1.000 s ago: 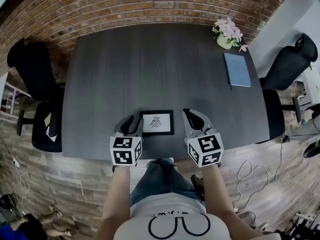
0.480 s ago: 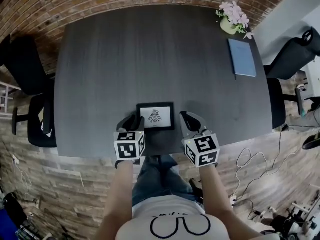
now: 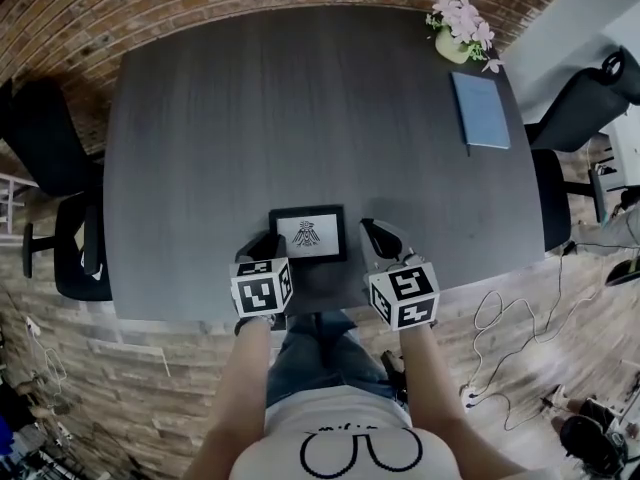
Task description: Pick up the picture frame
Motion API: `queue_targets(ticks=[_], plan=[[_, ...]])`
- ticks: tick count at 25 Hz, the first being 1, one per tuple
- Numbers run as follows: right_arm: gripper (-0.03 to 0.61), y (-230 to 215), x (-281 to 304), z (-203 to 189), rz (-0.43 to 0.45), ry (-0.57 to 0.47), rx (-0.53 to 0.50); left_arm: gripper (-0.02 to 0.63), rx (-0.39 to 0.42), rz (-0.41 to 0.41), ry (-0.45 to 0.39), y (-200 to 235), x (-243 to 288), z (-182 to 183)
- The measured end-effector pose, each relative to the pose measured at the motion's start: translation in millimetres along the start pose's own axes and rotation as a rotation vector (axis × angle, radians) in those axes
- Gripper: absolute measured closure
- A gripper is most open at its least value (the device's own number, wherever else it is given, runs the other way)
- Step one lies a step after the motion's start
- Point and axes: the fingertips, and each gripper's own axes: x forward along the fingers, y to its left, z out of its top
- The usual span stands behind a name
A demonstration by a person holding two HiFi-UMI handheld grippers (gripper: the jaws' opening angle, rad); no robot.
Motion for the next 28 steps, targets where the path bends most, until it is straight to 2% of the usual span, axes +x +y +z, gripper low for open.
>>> queue_targets(ticks=[3, 7, 12, 18, 20, 23, 28], plan=[[0.578, 2.4, -0.2, 3.4, 0.001, -0.002, -0.009, 0.54, -0.065, -0.015, 0.004, 2.9, -1.5, 1.4], [0.577, 6.2, -2.3, 6.9, 0.01, -0.004, -0.02, 0.546, -0.102, -0.044, 0.002, 7.0, 0.7, -0.6], [0.577, 10.5, -4.3, 8.6, 0.029, 0.005, -0.002, 0.546, -0.183, -0.133, 0.014, 4.3, -3.2, 1.5], [0.572, 12.8, -4.6, 1.6, 0.066, 0.022, 0.164, 0.546, -0.279, -0.229, -0.001, 6.9, -4.8, -0.1], [0.512, 17.5, -4.1, -1.2, 0.107, 0.029, 0.217, 0.546, -0.29, -0.246, -0.002, 7.6, -5.2, -0.1], [0.457, 23.4, -2.5, -8.2, 0.169, 0.051, 0.314, 0.546, -0.3, -0.257, 0.004, 7.4, -5.8, -0.1], [0.442, 23.8, 3.8, -21.7, 0.244, 0.073, 0.522, 0.546, -0.302, -0.269, 0.013, 5.3, -4.8, 0.8]])
